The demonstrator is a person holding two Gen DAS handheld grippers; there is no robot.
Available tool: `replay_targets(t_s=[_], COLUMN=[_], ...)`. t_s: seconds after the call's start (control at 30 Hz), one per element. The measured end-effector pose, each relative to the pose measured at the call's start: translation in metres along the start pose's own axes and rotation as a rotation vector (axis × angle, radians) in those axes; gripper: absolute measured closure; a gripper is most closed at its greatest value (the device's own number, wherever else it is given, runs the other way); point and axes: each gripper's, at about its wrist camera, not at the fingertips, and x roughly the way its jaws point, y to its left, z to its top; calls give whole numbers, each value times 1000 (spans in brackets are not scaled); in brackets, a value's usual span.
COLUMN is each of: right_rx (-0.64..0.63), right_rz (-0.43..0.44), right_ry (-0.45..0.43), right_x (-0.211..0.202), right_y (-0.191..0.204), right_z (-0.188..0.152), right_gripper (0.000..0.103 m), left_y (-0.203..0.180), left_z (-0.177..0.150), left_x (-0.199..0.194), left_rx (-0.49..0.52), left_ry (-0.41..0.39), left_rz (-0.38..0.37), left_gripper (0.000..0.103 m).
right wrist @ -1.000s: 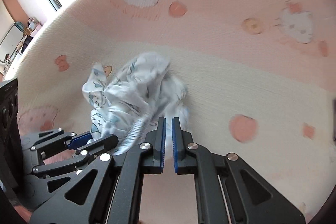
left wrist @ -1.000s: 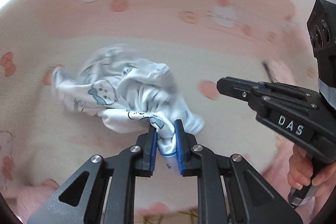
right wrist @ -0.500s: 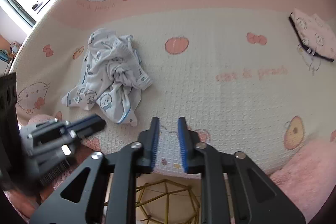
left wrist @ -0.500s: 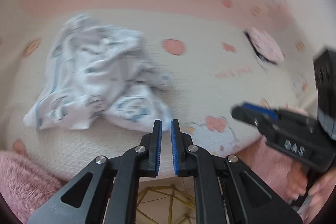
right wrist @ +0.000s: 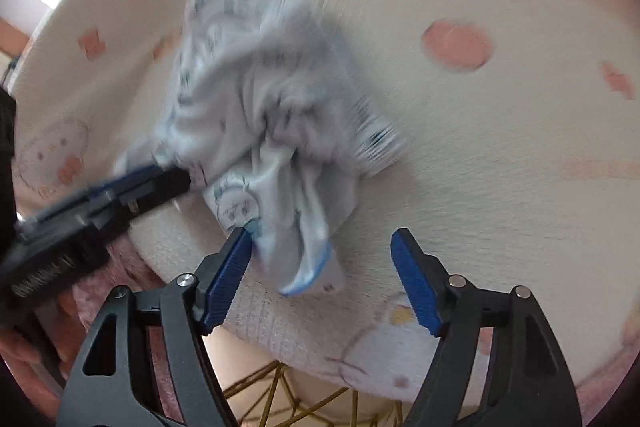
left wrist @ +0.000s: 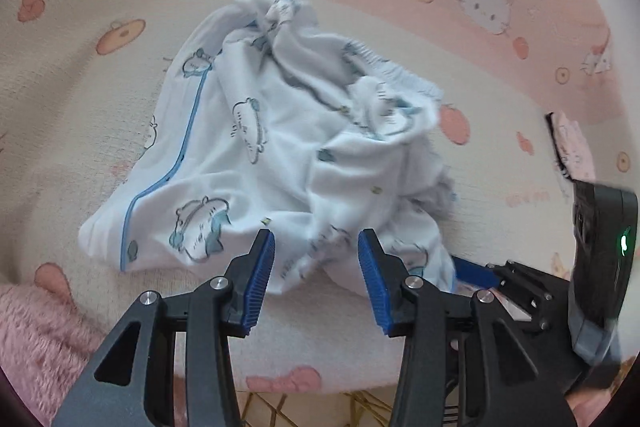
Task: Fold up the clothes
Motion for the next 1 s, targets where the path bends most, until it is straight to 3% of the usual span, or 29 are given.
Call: replay_targets(t_s=[0.07, 0.17, 0.2, 0.23, 0.27, 0.5, 0.67, 0.77, 0.83, 0.93, 1.0], right_rx=[-44, -45, -61, -86, -90, -35, 97, 156, 132, 141, 153], right_rz=[-59, -69, -77, -86, -110, -341, -486, -485, -438, -409, -400], right_ry=[-27, -29, -30, -29, -38, -152, -211, -236, -272, -343, -390], right_x=[2, 1, -1, -4, -8, -66, -104, -115, -124, -143, -154], right_y=[9, 11, 10, 8, 6, -25, -66, -77, -76, -79, -81], right_z=[1, 2, 1, -1, -2, -15, -27, -30, -32, -29, -25], right_gripper=[78, 92, 93, 94, 95, 96, 95, 90, 85, 78, 73], left_y=[2, -5, -11, -16, -25, -81, -109, -109, -99, -78, -71], left_z=[5, 4, 2, 1, -4, -38, -45, -41, -32, -19, -6], left_x=[13, 28, 27, 27, 26, 7, -16, -21, -24, -28, -31], left_rx=[35, 68, 79, 90, 106, 208, 265, 255, 225, 152, 121], left_ry=[22, 71, 68, 65, 75, 139, 149, 131, 116, 103, 53], left_rz=[13, -9, -21, -32, -49, -217, -322, -289, -279, -329, -313], left_gripper=[57, 58, 73, 98, 99, 99, 98, 92, 68, 64, 64])
